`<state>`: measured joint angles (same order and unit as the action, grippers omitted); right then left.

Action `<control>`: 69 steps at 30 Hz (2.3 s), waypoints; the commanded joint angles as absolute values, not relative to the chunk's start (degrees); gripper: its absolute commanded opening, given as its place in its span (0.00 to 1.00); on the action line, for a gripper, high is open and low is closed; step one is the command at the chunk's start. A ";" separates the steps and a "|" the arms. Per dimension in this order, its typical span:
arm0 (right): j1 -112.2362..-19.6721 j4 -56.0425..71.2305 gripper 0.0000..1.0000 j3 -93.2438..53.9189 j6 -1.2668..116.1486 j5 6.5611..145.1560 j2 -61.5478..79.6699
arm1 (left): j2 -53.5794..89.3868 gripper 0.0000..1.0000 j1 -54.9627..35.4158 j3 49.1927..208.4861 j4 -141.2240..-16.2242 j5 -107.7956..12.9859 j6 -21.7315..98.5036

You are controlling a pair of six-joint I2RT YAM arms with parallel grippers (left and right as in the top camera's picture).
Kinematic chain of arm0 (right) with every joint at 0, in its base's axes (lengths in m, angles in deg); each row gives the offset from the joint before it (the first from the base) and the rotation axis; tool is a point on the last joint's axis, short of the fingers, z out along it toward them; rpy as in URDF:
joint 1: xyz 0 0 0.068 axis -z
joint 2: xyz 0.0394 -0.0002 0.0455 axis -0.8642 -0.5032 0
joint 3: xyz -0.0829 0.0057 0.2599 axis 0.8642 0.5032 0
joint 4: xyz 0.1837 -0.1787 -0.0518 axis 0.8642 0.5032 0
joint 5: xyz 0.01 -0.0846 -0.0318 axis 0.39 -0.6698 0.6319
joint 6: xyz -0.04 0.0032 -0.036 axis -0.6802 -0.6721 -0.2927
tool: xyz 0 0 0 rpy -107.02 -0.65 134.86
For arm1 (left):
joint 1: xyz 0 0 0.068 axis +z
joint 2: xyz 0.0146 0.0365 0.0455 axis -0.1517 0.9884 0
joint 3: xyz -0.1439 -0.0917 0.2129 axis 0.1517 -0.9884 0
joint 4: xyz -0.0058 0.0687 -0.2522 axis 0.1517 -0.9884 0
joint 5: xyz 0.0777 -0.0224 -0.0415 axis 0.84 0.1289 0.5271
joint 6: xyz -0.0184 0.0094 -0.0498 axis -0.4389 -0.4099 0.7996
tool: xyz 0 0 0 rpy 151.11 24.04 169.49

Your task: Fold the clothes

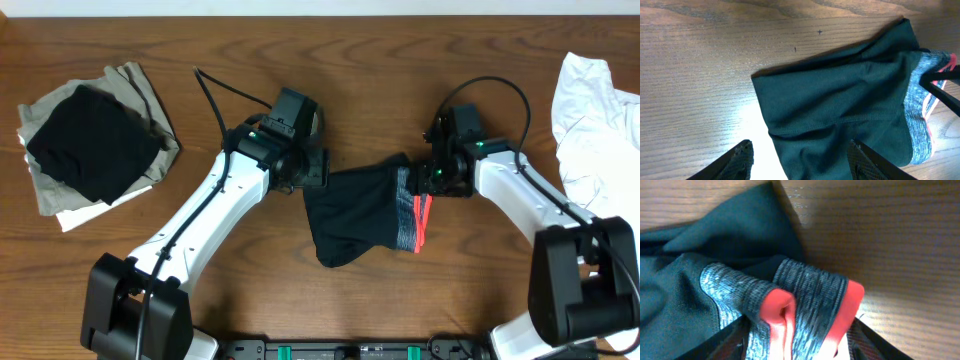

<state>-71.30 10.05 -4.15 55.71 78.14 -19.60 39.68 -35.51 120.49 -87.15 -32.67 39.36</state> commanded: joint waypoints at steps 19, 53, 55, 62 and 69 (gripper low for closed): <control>-68.87 2.23 0.47 -3.96 58.32 81.36 -17.88 | 40.14 0.63 -35.42 120.45 -88.59 -31.67 38.35; -68.96 -1.23 0.62 -3.94 57.40 88.07 -23.84 | 40.14 0.63 -35.42 120.45 -88.59 -31.69 38.35; -68.96 -1.90 0.49 -3.94 57.40 88.24 -23.84 | 40.14 0.63 -35.42 120.45 -88.57 -31.69 38.35; -68.96 -3.72 0.15 -3.96 57.18 88.22 -23.25 | 40.14 0.63 -35.42 120.45 -88.59 -31.69 38.35; -69.00 -4.00 0.02 -4.42 54.77 94.21 -18.60 | 40.14 0.63 -35.42 120.45 -88.57 -31.67 38.35</control>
<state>-69.00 -3.76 -4.09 56.89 89.31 -22.18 39.68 -35.51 120.49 -88.22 -32.67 39.36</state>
